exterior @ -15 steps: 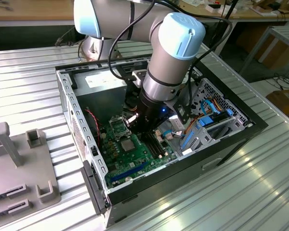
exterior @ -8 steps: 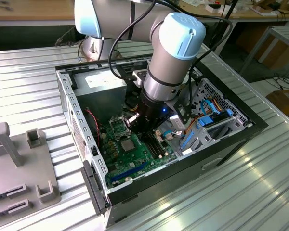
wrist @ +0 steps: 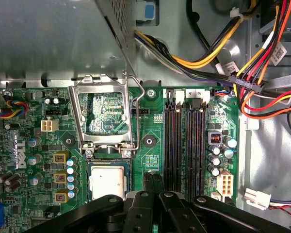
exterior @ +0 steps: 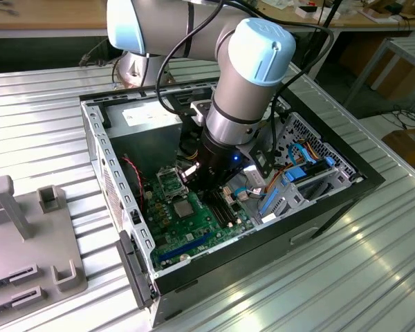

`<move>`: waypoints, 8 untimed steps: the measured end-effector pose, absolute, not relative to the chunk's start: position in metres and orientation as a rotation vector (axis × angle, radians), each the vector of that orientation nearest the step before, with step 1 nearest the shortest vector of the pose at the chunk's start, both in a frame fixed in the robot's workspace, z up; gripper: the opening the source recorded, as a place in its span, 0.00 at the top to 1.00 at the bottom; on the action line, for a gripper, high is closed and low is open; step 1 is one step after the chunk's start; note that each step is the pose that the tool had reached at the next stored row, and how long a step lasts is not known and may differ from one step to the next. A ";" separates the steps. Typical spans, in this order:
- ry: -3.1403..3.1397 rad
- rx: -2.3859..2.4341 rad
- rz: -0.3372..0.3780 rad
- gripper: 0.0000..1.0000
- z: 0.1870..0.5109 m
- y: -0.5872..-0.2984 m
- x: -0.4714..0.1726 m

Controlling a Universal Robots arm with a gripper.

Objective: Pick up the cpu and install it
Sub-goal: 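Close the cpu cover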

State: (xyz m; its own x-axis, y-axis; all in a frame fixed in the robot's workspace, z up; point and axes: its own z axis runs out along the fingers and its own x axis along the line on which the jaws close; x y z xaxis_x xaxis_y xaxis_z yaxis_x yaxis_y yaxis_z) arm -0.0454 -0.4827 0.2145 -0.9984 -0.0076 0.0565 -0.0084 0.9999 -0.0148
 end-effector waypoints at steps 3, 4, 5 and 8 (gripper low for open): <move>-3.085 0.038 0.024 0.89 0.214 -0.483 -0.045; -3.085 0.039 0.024 0.89 0.214 -0.483 -0.045; -3.085 0.040 0.022 0.89 0.215 -0.483 -0.045; -3.085 0.043 -0.086 0.89 0.214 -0.483 -0.045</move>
State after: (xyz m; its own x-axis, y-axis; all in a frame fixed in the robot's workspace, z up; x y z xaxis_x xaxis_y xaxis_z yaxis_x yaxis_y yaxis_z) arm -0.0451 -0.4827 0.2145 -0.9981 -0.0293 0.0545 -0.0262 0.9981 0.0564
